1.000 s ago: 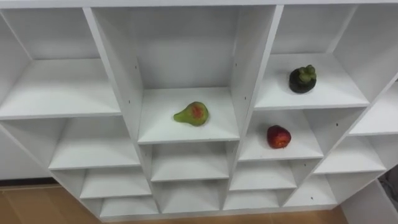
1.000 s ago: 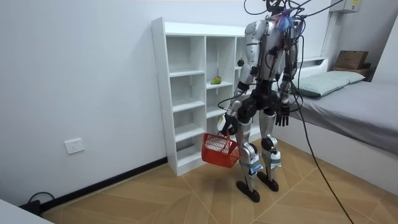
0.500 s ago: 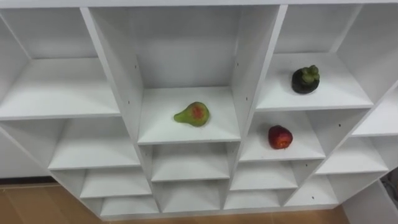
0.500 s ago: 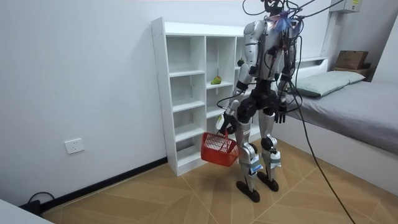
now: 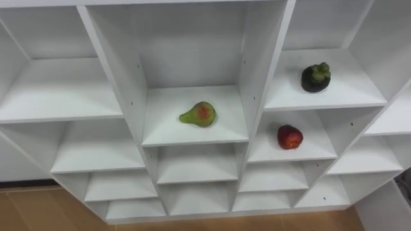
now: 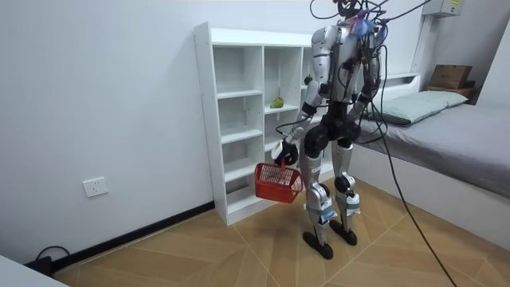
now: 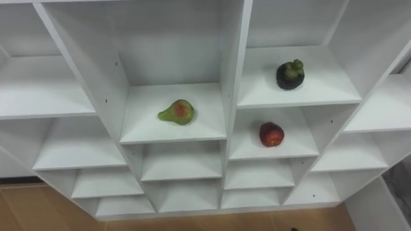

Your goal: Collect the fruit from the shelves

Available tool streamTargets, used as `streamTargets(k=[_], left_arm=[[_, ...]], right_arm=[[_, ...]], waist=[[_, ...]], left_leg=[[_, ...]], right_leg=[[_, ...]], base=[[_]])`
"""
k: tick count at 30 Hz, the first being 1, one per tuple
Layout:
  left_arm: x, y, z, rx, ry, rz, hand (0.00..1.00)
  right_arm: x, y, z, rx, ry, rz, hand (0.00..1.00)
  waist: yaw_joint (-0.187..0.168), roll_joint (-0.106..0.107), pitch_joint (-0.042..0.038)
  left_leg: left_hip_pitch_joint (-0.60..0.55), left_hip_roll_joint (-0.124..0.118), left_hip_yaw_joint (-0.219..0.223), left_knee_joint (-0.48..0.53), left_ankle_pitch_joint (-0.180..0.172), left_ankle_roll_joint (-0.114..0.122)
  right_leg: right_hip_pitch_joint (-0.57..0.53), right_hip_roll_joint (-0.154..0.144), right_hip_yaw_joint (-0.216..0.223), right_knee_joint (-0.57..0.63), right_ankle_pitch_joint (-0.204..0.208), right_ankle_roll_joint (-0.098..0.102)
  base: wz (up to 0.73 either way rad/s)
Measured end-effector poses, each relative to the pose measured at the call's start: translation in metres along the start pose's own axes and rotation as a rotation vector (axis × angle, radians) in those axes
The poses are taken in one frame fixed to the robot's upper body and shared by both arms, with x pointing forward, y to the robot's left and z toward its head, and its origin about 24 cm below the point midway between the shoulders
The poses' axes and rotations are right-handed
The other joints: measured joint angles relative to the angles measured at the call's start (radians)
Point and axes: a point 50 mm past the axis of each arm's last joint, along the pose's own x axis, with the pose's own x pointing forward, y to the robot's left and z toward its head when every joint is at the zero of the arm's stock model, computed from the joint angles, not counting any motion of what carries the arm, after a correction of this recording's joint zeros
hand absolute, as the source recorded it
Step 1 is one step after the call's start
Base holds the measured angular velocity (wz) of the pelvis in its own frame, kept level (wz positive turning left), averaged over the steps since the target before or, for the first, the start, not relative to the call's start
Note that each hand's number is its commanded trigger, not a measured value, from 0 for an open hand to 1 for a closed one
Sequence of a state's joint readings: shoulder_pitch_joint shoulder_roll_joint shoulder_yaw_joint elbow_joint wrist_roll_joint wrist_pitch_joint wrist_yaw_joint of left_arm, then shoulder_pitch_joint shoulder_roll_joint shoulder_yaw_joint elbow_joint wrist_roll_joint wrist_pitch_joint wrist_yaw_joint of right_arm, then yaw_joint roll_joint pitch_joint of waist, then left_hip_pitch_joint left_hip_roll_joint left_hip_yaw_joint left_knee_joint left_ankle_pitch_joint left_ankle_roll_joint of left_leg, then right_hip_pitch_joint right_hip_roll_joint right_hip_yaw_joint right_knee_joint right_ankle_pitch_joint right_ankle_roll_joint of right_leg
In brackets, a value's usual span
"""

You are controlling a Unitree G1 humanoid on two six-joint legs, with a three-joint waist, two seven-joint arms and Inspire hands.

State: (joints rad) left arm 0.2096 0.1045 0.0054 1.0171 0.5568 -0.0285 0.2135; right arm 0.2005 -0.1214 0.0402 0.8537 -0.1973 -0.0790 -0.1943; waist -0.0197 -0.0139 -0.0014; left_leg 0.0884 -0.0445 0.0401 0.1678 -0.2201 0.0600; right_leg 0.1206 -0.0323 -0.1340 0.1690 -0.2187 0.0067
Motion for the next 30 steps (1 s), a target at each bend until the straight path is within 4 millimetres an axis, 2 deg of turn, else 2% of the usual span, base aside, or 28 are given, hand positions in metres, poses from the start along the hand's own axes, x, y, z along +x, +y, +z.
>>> streamTargets(k=[7,12,16,20,21,24,30], left_arm=[[0.001,0.006,0.016,-0.074,-0.092,0.03,1.0],[0.0,0.008,0.016,-0.075,-0.118,0.034,1.0],[-0.001,0.01,0.012,-0.068,-0.115,0.045,1.0],[-0.001,0.009,0.012,-0.061,-0.12,0.044,1.0],[-0.001,0.009,0.012,-0.054,-0.121,0.042,1.0],[-0.001,0.009,0.009,-0.05,-0.109,0.037,1.0],[-0.003,0.004,-0.002,-0.034,-0.069,0.013,1.0]], right_arm=[[-0.018,-0.014,0.063,0.103,-0.352,-0.068,0.0],[-0.039,-0.024,0.1,0.152,-0.557,-0.125,0.0],[-0.049,-0.032,0.116,0.185,-0.653,-0.184,0.0],[-0.061,-0.039,0.134,0.217,-0.745,-0.234,0.0],[-0.066,-0.042,0.14,0.227,-0.783,-0.248,0.0],[-0.075,-0.046,0.152,0.255,-0.858,-0.279,0.0],[-0.088,-0.052,0.172,0.299,-0.963,-0.328,0.0]], waist=[[-0.001,0.002,0.0026],[-0.003,-0.001,0.0021],[-0.005,-0.003,0.0016],[-0.001,0.004,-0.0034],[0.002,0.006,-0.0023],[0.003,0.003,-0.0045],[0.013,-0.004,-0.0035]], left_leg=[[-0.008,0.0,0.014,0.0,0.0,0.0],[-0.01,-0.002,0.017,-0.001,0.0,0.0],[-0.01,-0.001,0.016,-0.001,0.0,0.0],[-0.024,0.001,0.026,0.0,0.001,0.0],[-0.024,0.001,0.031,0.0,0.001,0.0],[-0.022,0.001,0.032,0.001,0.002,0.0],[-0.022,0.011,0.043,0.004,0.002,0.0]], right_leg=[[-0.009,0.002,0.019,-0.001,0.001,0.0],[-0.017,0.002,0.019,0.001,0.001,0.0],[-0.016,0.002,0.019,0.0,0.001,0.0],[-0.035,0.002,0.022,0.001,0.006,0.0],[-0.037,0.003,0.027,0.001,0.008,-0.001],[-0.034,0.005,0.027,0.001,0.008,-0.001],[-0.034,0.007,0.027,0.0,0.015,-0.002]], base=[[-0.06],[-0.01],[0.0],[-0.05],[-0.09],[-0.02],[-0.03]])
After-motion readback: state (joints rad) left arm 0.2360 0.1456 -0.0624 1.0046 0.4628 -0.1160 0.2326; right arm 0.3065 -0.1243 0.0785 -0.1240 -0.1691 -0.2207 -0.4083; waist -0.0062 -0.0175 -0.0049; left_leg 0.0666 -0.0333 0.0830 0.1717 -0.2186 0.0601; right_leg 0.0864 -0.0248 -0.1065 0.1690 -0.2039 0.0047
